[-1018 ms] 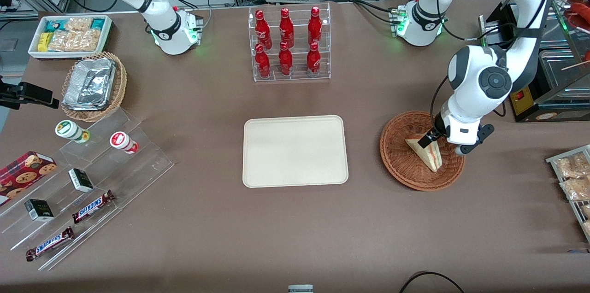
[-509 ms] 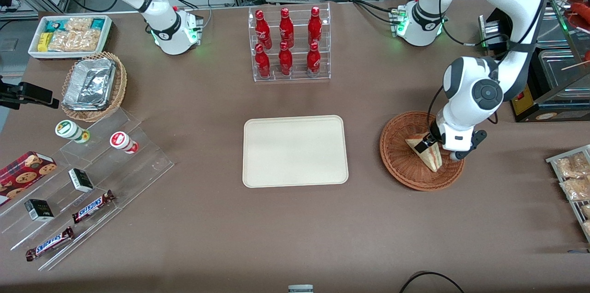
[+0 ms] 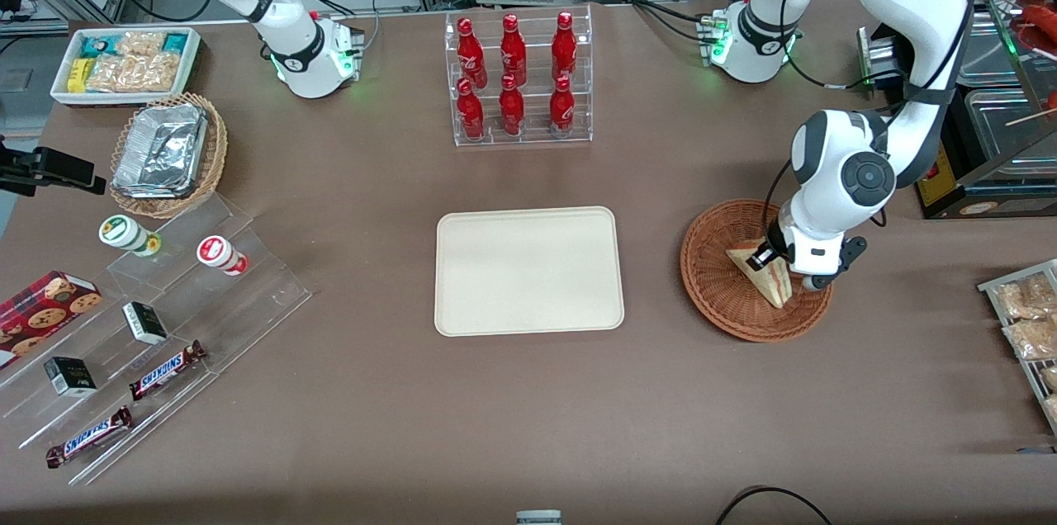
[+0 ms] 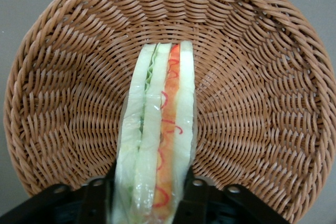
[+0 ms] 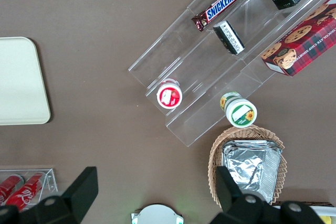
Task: Place sandwich from basket to tray
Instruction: 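Lower the left gripper and close it on the wrapped sandwich, then lift the sandwich and carry it with the left gripper over the tray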
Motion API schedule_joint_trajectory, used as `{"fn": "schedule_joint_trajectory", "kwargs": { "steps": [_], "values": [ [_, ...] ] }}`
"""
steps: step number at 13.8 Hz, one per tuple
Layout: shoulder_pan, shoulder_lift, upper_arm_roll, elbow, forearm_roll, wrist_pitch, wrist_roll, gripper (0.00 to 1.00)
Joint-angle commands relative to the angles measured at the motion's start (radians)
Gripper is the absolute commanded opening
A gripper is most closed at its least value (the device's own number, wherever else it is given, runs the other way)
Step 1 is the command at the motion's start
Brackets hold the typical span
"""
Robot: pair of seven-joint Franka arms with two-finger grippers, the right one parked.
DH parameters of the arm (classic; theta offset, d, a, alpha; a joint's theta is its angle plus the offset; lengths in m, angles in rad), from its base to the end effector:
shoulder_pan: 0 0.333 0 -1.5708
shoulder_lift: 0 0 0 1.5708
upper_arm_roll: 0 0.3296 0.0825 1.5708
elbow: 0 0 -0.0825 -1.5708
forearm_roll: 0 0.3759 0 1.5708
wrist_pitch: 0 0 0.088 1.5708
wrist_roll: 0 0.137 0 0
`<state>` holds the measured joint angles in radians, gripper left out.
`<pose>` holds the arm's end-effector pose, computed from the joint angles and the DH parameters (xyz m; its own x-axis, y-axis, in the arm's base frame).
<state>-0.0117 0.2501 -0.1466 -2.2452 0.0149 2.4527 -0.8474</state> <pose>0.5293 -0.0851 0.2423 0.7758 0.6292 -0.0466 0.6295 -0.7769 -0.0117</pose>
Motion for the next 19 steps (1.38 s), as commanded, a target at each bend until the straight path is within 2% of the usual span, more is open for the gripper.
{"fn": "schedule_joint_trajectory", "kwargs": {
  "steps": [1,5,9,11,15,19],
  "values": [
    [-0.004,-0.041,-0.001,0.033,-0.003,-0.084,-0.01,0.0],
    [-0.028,-0.051,-0.008,0.171,-0.003,-0.253,-0.004,0.0],
    [-0.083,-0.019,-0.03,0.288,0.008,-0.314,0.008,0.0],
    [-0.128,0.032,-0.031,0.369,0.007,-0.38,0.095,0.0],
    [-0.289,0.156,-0.031,0.519,0.0,-0.409,0.116,0.0],
    [-0.418,0.291,-0.03,0.66,0.0,-0.412,0.018,0.0]
  ]
}}
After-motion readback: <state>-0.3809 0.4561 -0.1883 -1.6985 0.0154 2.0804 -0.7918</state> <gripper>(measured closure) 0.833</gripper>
